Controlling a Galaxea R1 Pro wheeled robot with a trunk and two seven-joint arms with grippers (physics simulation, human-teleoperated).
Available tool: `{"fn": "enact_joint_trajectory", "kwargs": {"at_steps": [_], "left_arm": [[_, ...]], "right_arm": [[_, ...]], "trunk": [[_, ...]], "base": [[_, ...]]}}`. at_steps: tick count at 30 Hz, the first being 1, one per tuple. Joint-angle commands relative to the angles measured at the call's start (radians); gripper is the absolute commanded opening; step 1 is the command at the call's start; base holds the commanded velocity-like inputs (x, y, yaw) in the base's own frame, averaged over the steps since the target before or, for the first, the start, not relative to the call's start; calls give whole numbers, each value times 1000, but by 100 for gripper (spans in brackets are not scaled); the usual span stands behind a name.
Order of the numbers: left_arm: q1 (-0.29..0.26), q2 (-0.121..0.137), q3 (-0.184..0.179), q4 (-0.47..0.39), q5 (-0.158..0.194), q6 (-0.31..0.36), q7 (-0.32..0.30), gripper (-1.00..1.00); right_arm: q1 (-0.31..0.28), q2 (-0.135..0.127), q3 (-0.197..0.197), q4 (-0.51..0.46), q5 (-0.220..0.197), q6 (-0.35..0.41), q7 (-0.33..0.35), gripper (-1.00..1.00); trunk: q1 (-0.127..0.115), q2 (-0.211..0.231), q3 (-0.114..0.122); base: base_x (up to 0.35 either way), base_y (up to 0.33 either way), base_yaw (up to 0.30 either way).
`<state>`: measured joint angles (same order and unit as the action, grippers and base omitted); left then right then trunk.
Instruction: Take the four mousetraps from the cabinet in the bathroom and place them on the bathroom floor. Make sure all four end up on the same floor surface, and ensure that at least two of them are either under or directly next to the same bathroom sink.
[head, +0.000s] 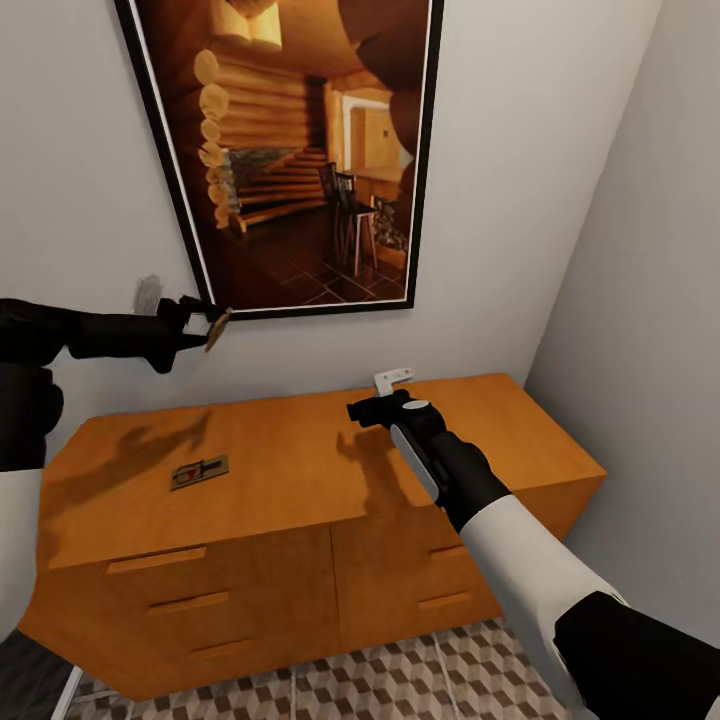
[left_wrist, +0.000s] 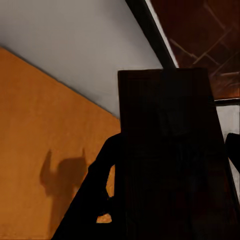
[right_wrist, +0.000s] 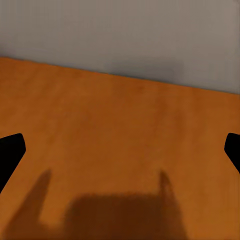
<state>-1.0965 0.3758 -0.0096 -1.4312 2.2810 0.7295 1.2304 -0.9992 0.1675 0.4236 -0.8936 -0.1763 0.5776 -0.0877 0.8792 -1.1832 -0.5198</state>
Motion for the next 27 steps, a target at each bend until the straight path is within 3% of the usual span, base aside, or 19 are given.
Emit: {"fn": "enact_joint_trajectory", "kwargs": {"at_steps": [1, 4, 16, 20, 22, 27], "left_arm": [[-1, 4, 7, -2, 40, 8, 6, -100], [1, -1, 12, -4, 75, 8, 5, -100], [3, -88, 13, -5, 75, 8, 4, -100], [-1, -130, 12, -5, 75, 8, 4, -100], [-5, -166, 12, -6, 75, 12, 4, -100], [-51, -236, 11, -6, 75, 24, 4, -100]], "right_arm": [[-1, 0, 3, -1, -10, 4, -9, 100], [-1, 0, 3, 1, -11, 4, -8, 100], [-1, 0, 15, 2, -10, 4, -7, 100], [-1, -1, 95, 1, -11, 8, -5, 100], [-1, -1, 159, 0, -13, 10, -5, 100], [-1, 1, 226, -5, -15, 24, 17, 100]], "trunk": [[0, -1, -1], [0, -1, -1], [0, -1, -1], [0, -1, -1], [0, -1, -1], [0, -1, -1]], "base": [[4, 0, 0], [2, 0, 0], [0, 0, 0], [0, 0, 0], [0, 0, 0], [0, 0, 0]]}}
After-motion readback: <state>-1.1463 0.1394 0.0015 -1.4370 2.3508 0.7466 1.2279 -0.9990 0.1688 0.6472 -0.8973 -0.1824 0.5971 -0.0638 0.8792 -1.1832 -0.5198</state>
